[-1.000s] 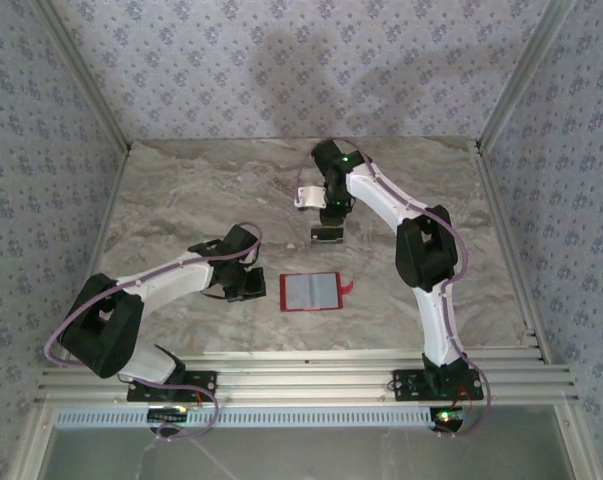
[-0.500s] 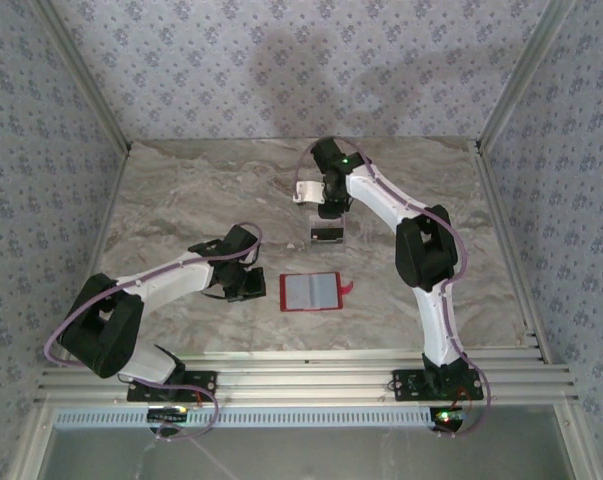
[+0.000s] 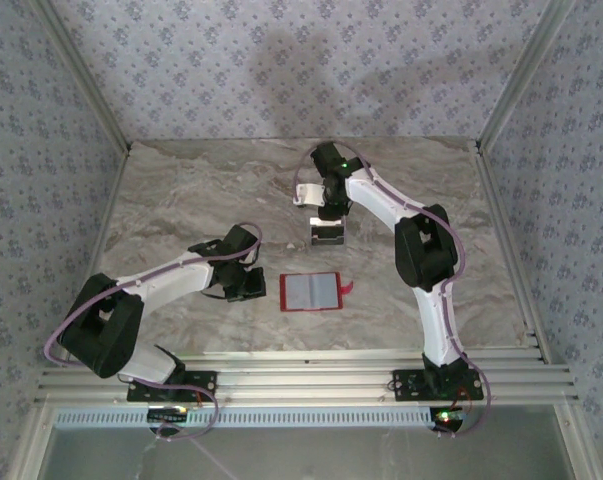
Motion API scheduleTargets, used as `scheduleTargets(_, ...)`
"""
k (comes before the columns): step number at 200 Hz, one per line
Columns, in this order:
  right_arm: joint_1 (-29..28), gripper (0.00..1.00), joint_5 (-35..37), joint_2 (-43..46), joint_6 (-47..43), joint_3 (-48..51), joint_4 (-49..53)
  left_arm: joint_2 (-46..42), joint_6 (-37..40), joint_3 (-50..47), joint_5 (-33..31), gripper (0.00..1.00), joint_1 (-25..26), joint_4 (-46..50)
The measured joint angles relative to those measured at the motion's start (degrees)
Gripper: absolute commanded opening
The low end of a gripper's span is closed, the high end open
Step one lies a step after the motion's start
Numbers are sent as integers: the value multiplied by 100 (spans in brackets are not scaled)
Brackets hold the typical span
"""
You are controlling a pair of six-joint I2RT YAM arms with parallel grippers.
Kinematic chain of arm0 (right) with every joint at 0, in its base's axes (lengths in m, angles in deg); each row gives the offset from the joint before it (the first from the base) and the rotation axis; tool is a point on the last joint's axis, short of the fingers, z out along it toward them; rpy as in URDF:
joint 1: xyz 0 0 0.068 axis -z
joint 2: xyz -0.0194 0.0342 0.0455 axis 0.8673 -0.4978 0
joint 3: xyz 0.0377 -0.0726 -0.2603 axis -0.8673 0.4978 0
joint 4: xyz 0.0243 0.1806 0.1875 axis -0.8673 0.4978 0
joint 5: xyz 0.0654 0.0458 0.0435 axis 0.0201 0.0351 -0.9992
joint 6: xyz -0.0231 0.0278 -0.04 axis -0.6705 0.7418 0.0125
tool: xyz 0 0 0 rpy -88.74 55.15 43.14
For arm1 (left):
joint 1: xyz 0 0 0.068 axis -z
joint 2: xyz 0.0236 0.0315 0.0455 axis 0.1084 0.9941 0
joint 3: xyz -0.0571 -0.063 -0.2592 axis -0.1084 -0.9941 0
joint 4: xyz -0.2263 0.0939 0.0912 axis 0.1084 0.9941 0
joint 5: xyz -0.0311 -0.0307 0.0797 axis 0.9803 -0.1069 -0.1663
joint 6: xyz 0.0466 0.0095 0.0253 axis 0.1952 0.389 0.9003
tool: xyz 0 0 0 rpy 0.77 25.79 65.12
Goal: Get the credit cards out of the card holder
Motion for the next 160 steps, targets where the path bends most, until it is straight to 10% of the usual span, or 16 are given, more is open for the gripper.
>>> scheduleTargets(93,-2,41,105,918,634,507,-120,0,-4,0,151,12,2,-92)
scheduleTargets(160,-105,27,-205,2376,2806,1996,-898,313,-68,7,448,8,92,-503)
